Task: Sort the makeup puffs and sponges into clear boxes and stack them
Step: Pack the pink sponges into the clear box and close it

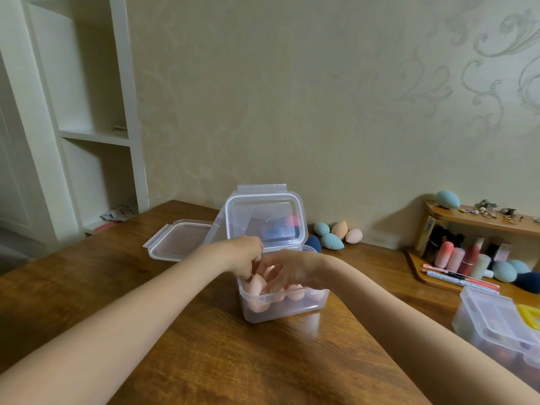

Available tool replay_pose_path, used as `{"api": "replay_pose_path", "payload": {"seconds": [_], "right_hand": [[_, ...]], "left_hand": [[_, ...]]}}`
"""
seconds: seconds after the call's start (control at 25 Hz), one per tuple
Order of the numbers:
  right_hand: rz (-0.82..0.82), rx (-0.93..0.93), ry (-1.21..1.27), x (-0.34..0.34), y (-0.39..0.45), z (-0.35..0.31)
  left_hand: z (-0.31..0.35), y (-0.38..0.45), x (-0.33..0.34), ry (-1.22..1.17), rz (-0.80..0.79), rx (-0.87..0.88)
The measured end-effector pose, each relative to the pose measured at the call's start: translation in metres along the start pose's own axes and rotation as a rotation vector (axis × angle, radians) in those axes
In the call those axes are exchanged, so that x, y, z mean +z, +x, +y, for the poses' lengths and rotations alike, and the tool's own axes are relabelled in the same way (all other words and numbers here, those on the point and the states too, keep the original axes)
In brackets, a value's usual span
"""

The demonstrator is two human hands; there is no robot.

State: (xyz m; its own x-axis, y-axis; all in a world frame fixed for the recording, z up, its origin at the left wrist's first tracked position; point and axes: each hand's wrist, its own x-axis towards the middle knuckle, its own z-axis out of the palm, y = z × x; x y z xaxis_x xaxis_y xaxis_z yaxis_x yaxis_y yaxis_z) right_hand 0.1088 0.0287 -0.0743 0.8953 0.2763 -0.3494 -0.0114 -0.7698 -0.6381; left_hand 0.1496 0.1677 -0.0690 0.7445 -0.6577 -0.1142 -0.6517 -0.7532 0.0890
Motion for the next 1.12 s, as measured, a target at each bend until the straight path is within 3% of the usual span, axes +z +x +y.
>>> {"api": "replay_pose_path", "payload": {"seconds": [0.28,0.48,0.68,0.8,0.88,0.96,1.04,1.12], "right_hand": [[0.095,-0.021,-0.516,0.016,0.013,-0.02],[0.136,0.051,-0.517,0.019,0.018,-0.02],[-0.035,-0.084,-0.079,-0.02,-0.017,-0.006],[0.238,-0.201,0.327,-0.068,-0.031,0.022],[0.563,-0.087,0.428,-0.1,-0.023,0.053],[0.772,0.158,0.152,-0.121,-0.002,0.087],[0.728,0.356,-0.164,-0.132,0.026,0.125],[0.663,0.461,-0.301,-0.137,0.048,0.153]], "left_hand": [[-0.006,-0.002,0.01,-0.198,0.138,-0.04],[-0.002,-0.006,-0.006,-0.199,-0.067,0.041],[0.001,-0.004,-0.017,-0.202,-0.16,0.064],[0.006,0.002,-0.012,-0.162,-0.107,0.067],[0.014,0.008,-0.006,-0.038,-0.087,0.053],[0.022,0.012,-0.003,0.095,-0.081,0.036],[0.026,0.018,-0.001,0.164,-0.079,0.03],[0.026,0.024,0.0,0.196,-0.069,0.041]]}}
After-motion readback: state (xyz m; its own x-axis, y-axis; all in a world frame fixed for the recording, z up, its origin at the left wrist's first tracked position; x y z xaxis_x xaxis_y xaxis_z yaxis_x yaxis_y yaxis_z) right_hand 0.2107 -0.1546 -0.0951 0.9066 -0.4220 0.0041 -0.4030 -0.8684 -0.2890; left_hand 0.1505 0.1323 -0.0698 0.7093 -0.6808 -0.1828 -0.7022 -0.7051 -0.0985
